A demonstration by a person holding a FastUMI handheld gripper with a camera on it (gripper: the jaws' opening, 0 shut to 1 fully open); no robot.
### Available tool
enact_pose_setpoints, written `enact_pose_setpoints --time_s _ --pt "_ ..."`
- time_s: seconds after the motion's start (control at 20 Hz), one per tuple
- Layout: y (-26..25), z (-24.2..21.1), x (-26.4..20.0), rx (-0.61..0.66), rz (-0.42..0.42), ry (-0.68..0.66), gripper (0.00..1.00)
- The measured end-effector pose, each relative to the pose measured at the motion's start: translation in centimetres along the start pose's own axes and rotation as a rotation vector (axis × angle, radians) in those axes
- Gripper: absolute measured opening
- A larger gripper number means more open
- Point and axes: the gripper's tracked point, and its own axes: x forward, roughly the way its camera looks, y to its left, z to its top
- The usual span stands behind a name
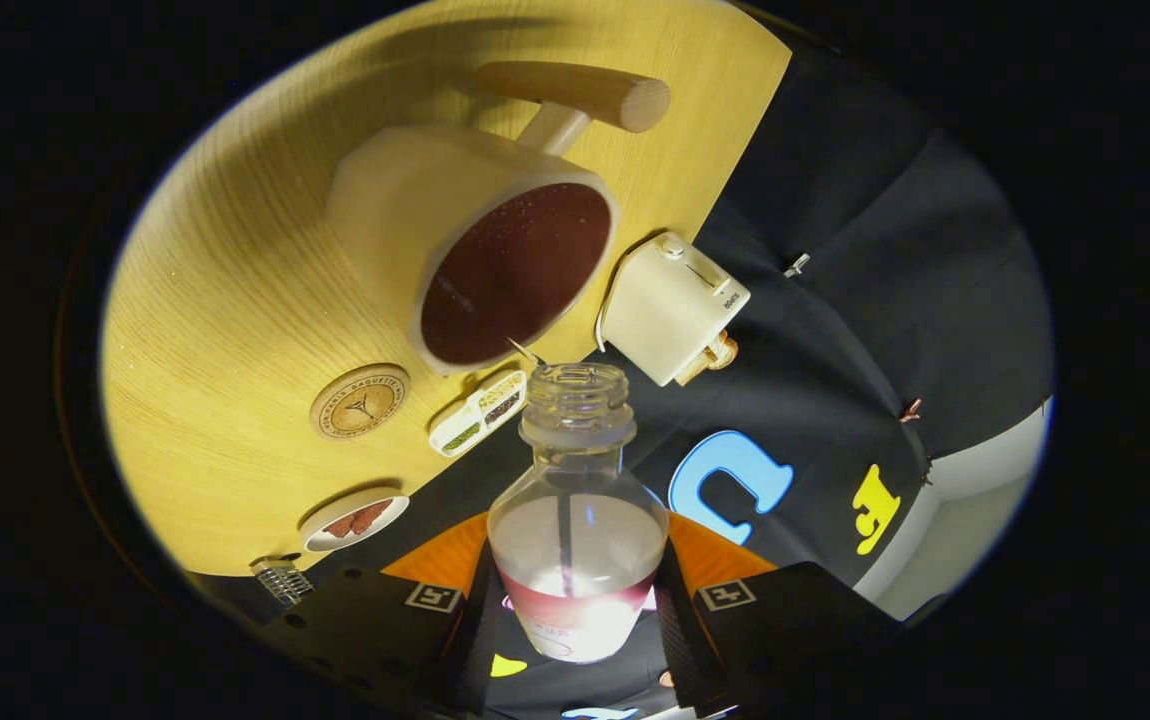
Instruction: Take the bottle from table, then pour the juice into the cup, finally place the bottle on the coaster
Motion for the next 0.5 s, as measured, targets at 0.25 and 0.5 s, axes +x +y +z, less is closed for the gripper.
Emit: enact_pose_setpoints --time_s 0.25,0.5 --pt "-0.07 -0.09 -0.67 0.013 0.019 0.004 0.7" --pt "0.29 -0.28 -0.74 0.045 0.029 0.019 0.7"
